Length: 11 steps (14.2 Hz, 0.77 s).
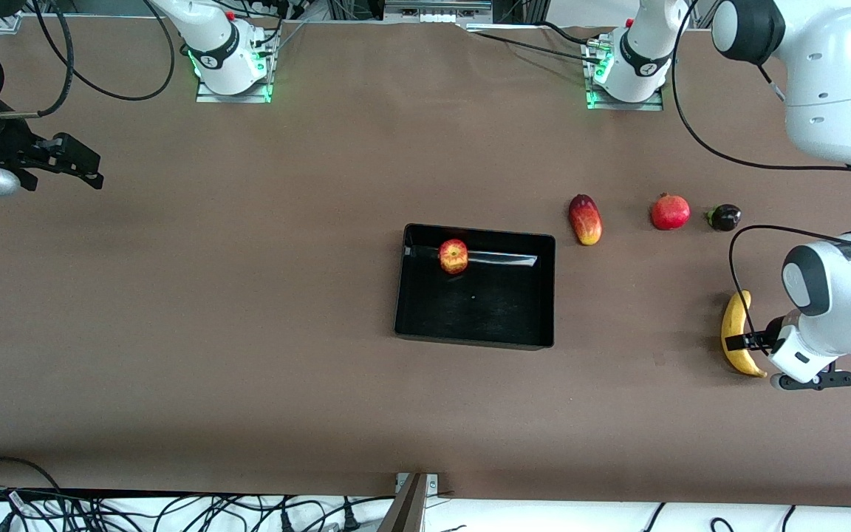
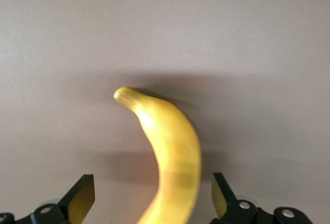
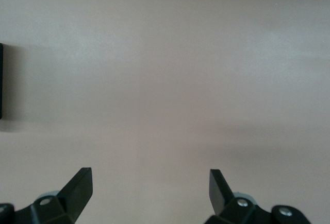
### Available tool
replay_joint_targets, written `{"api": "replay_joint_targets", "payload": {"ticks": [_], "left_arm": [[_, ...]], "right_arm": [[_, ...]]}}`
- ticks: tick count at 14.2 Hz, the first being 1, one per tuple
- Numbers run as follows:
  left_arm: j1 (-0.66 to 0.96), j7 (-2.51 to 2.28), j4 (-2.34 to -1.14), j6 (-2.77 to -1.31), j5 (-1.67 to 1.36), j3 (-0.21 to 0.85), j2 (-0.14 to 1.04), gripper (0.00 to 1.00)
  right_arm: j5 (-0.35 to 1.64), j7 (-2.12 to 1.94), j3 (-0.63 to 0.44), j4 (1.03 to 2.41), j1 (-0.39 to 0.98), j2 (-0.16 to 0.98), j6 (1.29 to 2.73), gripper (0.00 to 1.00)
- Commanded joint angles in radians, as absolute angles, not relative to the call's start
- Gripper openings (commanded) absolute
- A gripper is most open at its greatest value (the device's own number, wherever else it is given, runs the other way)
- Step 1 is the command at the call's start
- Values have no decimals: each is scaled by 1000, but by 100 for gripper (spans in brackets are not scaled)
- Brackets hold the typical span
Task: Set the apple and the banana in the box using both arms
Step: 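Lower the left gripper onto the yellow banana and close it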
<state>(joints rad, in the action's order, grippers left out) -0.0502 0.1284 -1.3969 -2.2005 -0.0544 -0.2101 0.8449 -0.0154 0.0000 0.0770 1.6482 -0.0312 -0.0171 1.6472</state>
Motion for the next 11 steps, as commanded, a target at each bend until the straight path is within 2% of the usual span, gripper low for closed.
{"api": "replay_joint_targets", "payload": {"ticks": [1,5,6,7,8,11], "left_arm": [[-66,144,-1495,-2325,-17,-199,827,100],[-64,143,-1543,-2376,-23,-195,821,100],[-61,141,-1549,-2376,-25,-195,813,77],[-60,141,-1569,-2376,-25,-196,802,34],[-58,150,-1577,-2373,-18,-196,790,0],[-37,166,-1678,-2367,-20,-196,700,0]], "right_arm": [[-29,2,89,1626,-40,-12,1624,100],[-29,3,89,1626,-40,-12,1624,100],[-28,3,87,1626,-40,-12,1624,100],[-28,2,87,1626,-40,-11,1624,100],[-28,3,87,1626,-40,-12,1624,100],[-28,3,87,1626,-40,-11,1624,100]]}}
